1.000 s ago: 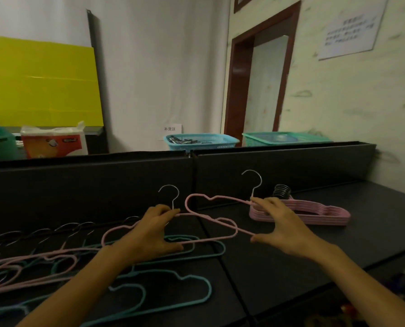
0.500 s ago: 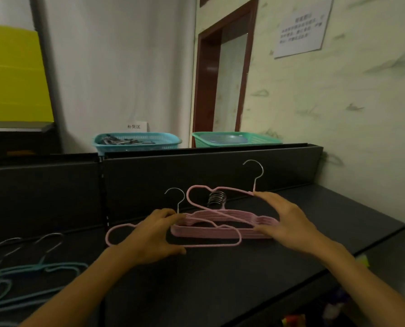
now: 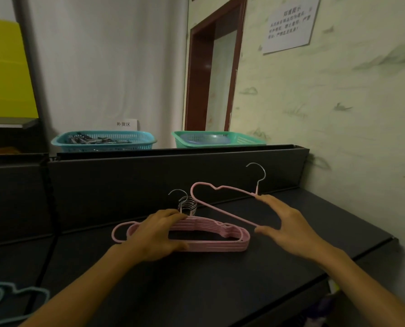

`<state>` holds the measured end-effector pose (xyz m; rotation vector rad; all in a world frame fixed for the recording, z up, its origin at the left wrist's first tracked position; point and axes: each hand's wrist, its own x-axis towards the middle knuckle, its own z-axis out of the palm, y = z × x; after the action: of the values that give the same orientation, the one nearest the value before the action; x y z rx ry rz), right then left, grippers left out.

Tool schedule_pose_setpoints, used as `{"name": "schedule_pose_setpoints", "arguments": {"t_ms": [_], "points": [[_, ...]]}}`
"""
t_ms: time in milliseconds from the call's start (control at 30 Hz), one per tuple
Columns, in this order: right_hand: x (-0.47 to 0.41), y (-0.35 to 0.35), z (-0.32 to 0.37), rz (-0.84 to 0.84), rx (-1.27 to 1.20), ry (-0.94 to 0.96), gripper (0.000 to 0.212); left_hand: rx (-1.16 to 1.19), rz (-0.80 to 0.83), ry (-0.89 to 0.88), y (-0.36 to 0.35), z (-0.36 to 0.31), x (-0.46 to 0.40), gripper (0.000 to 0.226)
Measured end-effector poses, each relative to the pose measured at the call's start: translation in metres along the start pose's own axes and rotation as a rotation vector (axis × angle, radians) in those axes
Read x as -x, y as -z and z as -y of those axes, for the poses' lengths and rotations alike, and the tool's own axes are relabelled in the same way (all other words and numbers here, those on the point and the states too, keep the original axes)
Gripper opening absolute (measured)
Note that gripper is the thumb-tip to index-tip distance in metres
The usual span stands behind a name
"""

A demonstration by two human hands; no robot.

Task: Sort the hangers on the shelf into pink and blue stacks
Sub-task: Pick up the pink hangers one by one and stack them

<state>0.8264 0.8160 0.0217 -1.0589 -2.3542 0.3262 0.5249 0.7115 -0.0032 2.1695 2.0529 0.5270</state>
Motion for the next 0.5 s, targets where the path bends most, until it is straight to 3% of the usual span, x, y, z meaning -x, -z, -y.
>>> {"name": "schedule_pose_setpoints", "arguments": {"t_ms": [500], "points": [[-0.005, 0.004, -0.019, 0.028, 0.003, -0.004, 0.08, 0.063, 0.035, -0.017, -0.014, -0.003, -0.022, 0.074]]}}
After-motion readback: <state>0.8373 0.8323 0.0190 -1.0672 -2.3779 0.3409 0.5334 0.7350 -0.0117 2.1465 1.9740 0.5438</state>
